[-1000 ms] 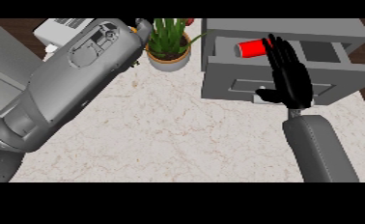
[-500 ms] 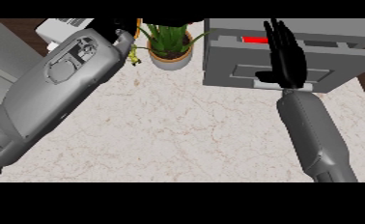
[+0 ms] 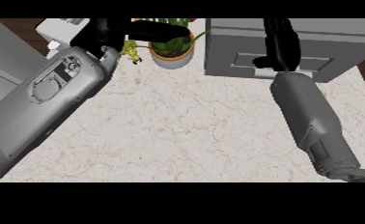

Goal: Pick up the can, place it into the drawer and close the drawer

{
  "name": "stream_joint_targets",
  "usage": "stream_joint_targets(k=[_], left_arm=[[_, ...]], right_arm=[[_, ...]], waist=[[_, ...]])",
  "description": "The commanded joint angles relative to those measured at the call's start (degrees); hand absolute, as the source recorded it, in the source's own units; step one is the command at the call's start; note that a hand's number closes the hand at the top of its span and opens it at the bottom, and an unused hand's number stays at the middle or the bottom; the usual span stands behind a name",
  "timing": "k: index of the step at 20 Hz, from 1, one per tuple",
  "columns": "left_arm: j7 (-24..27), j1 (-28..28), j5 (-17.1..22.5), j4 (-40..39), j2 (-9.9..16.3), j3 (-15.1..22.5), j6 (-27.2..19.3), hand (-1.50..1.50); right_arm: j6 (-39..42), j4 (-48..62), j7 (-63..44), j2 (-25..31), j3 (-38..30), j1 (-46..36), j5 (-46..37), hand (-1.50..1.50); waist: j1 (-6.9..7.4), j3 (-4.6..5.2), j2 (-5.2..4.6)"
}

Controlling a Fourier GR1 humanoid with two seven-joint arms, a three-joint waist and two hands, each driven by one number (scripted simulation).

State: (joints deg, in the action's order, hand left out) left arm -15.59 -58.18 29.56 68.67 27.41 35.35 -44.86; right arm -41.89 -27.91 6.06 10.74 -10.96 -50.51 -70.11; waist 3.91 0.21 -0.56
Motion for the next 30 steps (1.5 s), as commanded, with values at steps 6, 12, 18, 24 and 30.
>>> stream_joint_targets(k=[6, 12, 18, 24, 30], left_arm=[[1.71, 7.41, -0.79, 6.81, 3.35, -1.42, 1.90, -1.50], [-0.05, 6.92, -2.24, 7.01, 2.34, -0.87, 1.43, -1.50], [1.67, 11.06, -3.77, 9.20, 3.17, -0.47, 0.69, -1.50], [3.57, 12.96, -3.23, 8.93, 2.25, -1.55, 1.39, -1.50], [3.48, 15.24, -3.26, 11.14, 3.22, -2.24, 1.86, -1.50]], right_arm=[[-2.03, 9.86, -0.28, 0.86, -2.41, -8.36, 0.45, -1.50], [-2.39, 13.22, -0.56, 1.06, -3.45, -12.47, 0.47, -1.50], [0.13, 12.75, 5.39, 0.38, -7.56, -14.72, 5.81, -1.50], [4.05, 10.79, 12.57, -2.86, -14.83, -16.98, 14.94, -1.50], [8.58, 9.87, 18.56, -3.83, -20.81, -17.76, 22.23, -1.50]], waist=[[1.67, -0.30, -0.85], [1.44, -0.36, -1.35], [1.81, -0.42, -1.14], [1.29, -0.51, -1.24], [0.17, -0.42, -0.49]])
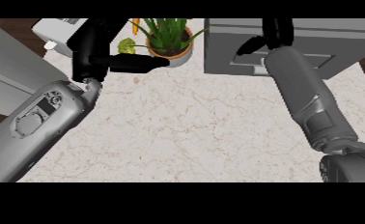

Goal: Pick up the can, place it into the drawer and close the drawer

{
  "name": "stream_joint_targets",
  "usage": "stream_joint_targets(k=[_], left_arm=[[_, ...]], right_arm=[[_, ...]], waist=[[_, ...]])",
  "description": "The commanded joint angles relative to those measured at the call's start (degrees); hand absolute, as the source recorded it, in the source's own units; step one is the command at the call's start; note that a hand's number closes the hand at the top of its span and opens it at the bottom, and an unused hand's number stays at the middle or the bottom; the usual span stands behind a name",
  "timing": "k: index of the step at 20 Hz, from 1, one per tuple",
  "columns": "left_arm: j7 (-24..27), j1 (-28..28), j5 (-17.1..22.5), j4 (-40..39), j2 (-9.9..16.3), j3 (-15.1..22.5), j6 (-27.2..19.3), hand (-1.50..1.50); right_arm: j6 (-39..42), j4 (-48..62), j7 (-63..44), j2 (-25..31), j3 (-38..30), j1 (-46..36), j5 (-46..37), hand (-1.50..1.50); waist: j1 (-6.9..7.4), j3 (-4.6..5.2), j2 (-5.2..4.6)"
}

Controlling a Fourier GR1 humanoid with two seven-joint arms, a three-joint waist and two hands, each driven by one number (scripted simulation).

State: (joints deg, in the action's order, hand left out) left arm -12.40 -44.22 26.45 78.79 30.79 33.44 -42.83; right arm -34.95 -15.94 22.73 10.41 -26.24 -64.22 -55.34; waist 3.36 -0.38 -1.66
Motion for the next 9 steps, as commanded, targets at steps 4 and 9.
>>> stream_joint_targets(k=[4, 9], left_arm=[[-0.09, 2.01, -0.38, 1.34, 1.35, -1.29, 0.05, -1.50], [0.40, 5.83, -2.34, 4.75, -0.39, -0.80, -2.49, -1.50]], right_arm=[[6.80, -3.08, 4.70, -4.58, -12.06, -4.21, 15.47, -1.50], [8.78, -1.60, 5.34, -4.19, -12.87, -5.50, 16.95, -1.50]], waist=[[-0.41, 0.15, 1.06], [-0.43, 0.29, 1.02]])
